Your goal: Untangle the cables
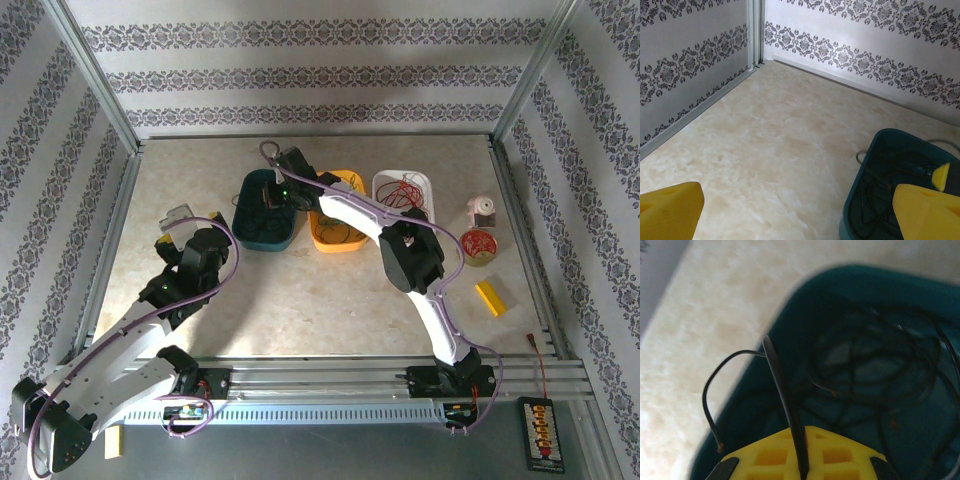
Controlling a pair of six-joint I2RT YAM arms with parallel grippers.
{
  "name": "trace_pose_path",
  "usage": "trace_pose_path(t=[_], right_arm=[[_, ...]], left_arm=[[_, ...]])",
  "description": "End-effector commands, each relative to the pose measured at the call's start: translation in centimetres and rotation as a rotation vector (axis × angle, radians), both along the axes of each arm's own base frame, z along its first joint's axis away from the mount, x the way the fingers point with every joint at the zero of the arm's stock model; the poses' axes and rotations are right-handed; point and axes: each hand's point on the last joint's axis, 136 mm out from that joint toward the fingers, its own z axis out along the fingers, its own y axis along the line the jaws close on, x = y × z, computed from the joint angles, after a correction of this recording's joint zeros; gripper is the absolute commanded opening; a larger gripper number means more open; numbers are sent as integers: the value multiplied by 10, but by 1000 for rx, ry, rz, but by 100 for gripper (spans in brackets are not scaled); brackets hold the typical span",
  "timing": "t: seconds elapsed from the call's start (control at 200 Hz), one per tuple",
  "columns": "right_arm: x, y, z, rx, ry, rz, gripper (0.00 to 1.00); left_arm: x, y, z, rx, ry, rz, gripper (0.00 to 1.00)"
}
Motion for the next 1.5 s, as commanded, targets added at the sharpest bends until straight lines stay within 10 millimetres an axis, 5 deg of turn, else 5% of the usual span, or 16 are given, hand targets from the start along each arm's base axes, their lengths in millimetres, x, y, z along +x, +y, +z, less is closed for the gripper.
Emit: trace_pose_path(t=[0.0, 0.275, 0.46, 0.595, 0.68, 0.91, 1.03, 1.125, 1.24, 1.275, 1.315, 1.389, 1.494], right_arm=[[12, -25, 33, -1, -77, -101, 0], [16, -45, 23, -132, -88, -138, 1], [17, -32, 27, -172, -117, -99, 7], [10, -14, 36, -166, -116, -29, 53], [7, -15, 54, -158, -143, -29, 71], [-5, -47, 118, -111, -248, -76, 78], [-22, -92, 139, -89, -310, -153, 79], [-41, -156, 147, -103, -347, -285, 80], [-72, -265, 127, -164, -380, -521, 83], [-82, -297, 122, -195, -407, -592, 98], [-94, -329, 115, -241, -431, -653, 98], [-113, -371, 105, -345, -522, -705, 98], [-131, -405, 79, -464, -572, -740, 98]], left_arm=[[-3, 7, 3, 0, 4, 20, 97], [0, 4, 2, -10, 2, 14, 97], [1, 2, 2, -10, 3, 2, 97], [3, 0, 3, -11, 7, -10, 97], [4, -2, 4, -14, 7, -19, 97], [13, -10, 11, -1, -8, -55, 97], [21, -17, 9, 21, 10, -75, 98], [24, -11, 1, 66, 59, -43, 100], [26, 16, -10, 113, 115, 43, 99], [26, 27, -13, 112, 128, 76, 99], [26, 41, -16, 114, 140, 127, 99], [28, 62, -27, 133, 178, 194, 99], [39, 74, -47, 225, 245, 220, 99]])
